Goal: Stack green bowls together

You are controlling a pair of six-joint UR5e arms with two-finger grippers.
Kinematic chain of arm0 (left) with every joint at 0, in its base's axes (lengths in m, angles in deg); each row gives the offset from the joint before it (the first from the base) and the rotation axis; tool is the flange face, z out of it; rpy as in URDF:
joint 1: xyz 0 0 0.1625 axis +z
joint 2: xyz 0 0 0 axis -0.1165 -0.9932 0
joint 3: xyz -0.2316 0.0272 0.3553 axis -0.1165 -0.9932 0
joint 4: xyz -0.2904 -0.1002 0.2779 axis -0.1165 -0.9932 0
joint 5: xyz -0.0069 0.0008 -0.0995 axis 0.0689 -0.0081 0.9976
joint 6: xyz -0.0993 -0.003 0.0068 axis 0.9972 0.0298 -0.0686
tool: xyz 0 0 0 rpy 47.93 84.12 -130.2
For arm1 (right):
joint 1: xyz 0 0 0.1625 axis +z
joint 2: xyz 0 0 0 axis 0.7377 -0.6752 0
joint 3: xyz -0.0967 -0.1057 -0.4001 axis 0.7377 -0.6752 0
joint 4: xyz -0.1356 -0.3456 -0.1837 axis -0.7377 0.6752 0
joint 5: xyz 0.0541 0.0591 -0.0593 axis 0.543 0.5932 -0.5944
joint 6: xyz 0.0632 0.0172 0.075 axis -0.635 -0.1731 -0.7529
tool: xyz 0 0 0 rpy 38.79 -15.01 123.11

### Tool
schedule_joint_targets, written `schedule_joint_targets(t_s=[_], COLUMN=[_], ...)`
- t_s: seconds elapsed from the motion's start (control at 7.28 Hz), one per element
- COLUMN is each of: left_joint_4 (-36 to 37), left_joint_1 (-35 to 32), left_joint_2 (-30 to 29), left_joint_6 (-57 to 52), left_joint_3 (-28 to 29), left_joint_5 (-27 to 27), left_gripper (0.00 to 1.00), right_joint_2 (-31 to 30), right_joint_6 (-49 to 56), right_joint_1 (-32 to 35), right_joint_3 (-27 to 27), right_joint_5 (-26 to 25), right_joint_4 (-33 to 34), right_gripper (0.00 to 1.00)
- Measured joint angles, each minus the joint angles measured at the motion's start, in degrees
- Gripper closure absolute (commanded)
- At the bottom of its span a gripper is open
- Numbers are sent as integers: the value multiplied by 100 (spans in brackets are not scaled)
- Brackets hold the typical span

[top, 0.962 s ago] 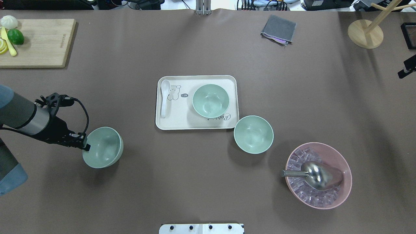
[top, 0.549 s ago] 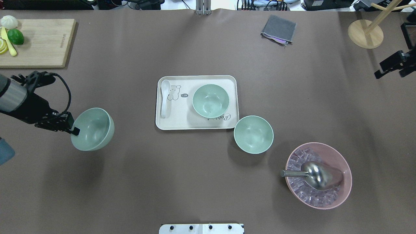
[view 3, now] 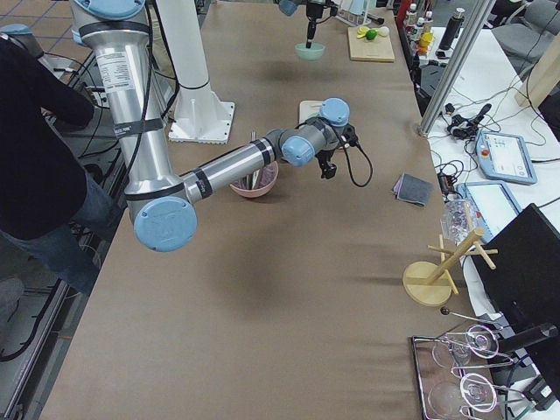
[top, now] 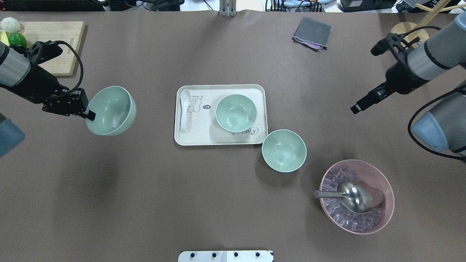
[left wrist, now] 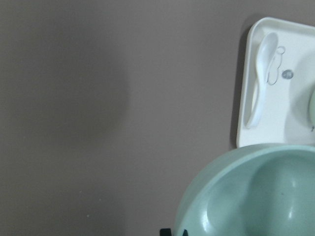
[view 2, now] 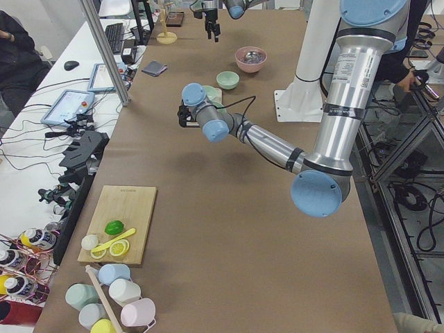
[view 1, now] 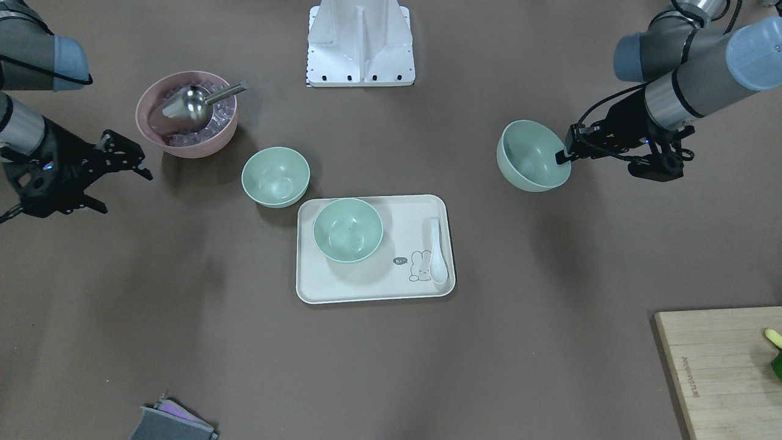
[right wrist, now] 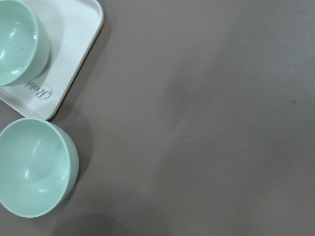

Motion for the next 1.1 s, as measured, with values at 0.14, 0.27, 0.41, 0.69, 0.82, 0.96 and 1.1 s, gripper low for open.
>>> schedule_joint_targets(t_s=[0.14,0.27,0.41,0.69,0.82,0.96,1.1], left_joint_4=[25,41,54,62,63,62,60], left_joint_1=[-35,-84,-140,-178,-188,-206,-264], left_joint_2=[-31,-40,-43,-45,-45,-45,-43], left_joint_6=[-4,-11,-19,-24,-29,-43,-63], left_joint_3=[11,17,17,37,71,127,174], left_joint_5=[5,15,24,30,31,47,139], left_gripper=[100,100,100,100,100,100,100], right_joint_2=[346,656,848,994,1026,1071,1102], right_joint_6=[-1,-2,-2,-2,-4,-6,-6], right_joint_1=[-256,-515,-700,-1021,-1202,-1329,-1395], right_joint_3=[-238,-415,-514,-669,-723,-798,-884], right_joint_5=[-38,-60,-119,-441,-649,-809,-889], right_joint_4=[-165,-227,-246,-258,-258,-254,-252], right_gripper=[0,0,0,0,1,13,24])
